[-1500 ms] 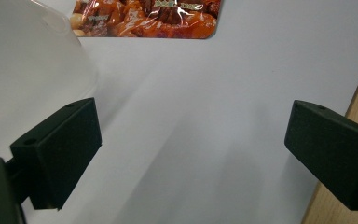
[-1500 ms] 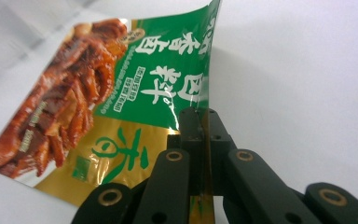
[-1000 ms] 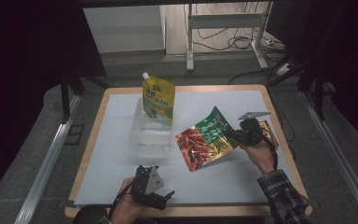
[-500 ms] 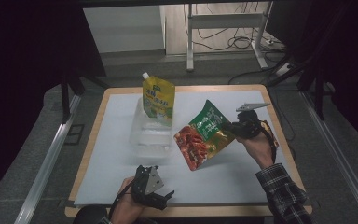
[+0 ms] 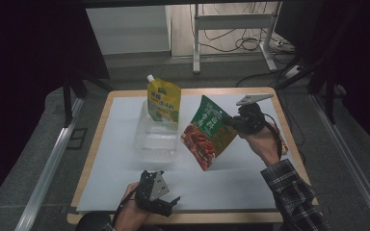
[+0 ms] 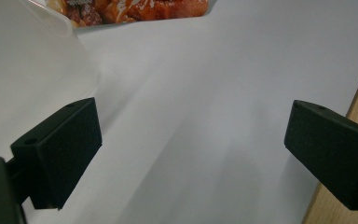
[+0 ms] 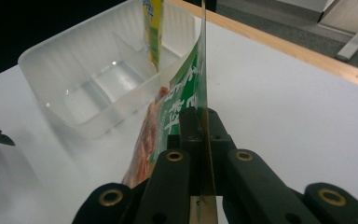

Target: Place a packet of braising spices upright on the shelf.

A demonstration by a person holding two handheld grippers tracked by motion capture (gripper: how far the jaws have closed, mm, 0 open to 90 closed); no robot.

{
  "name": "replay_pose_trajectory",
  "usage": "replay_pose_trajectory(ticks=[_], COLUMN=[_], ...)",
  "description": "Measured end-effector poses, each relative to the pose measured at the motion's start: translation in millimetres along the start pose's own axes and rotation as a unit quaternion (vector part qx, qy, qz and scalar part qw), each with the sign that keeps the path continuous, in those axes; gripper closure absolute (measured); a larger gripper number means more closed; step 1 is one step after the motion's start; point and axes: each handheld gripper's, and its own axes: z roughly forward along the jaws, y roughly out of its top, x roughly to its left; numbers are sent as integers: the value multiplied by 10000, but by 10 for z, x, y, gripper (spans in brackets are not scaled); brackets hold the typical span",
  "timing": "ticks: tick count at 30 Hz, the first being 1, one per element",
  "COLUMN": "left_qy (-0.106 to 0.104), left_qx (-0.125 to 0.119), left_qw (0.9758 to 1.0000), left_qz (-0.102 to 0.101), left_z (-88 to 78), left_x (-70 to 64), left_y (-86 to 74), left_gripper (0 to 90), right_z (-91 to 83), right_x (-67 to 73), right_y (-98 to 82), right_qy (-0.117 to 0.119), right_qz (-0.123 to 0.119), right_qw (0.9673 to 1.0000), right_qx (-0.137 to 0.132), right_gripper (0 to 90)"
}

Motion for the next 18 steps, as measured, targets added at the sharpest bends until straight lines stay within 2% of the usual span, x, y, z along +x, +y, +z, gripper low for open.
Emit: replay_pose_trajectory(ticks=[11, 18], left_qy=[-2, -23], left_qx=[-36, -32], left_qw=[10000, 10000], left_qz=[-45, -46], left_z=[1, 8], left_x=[-2, -5], left_y=[-2, -2], left_gripper=[38, 39], right_z=[-36, -69], right_x=[139, 171], right_y=[224, 348], right_qy=[65, -91], right_qz=[-251, -411], right_qw=[9997, 9991], right_qx=[-47, -20], right_gripper=[892, 893])
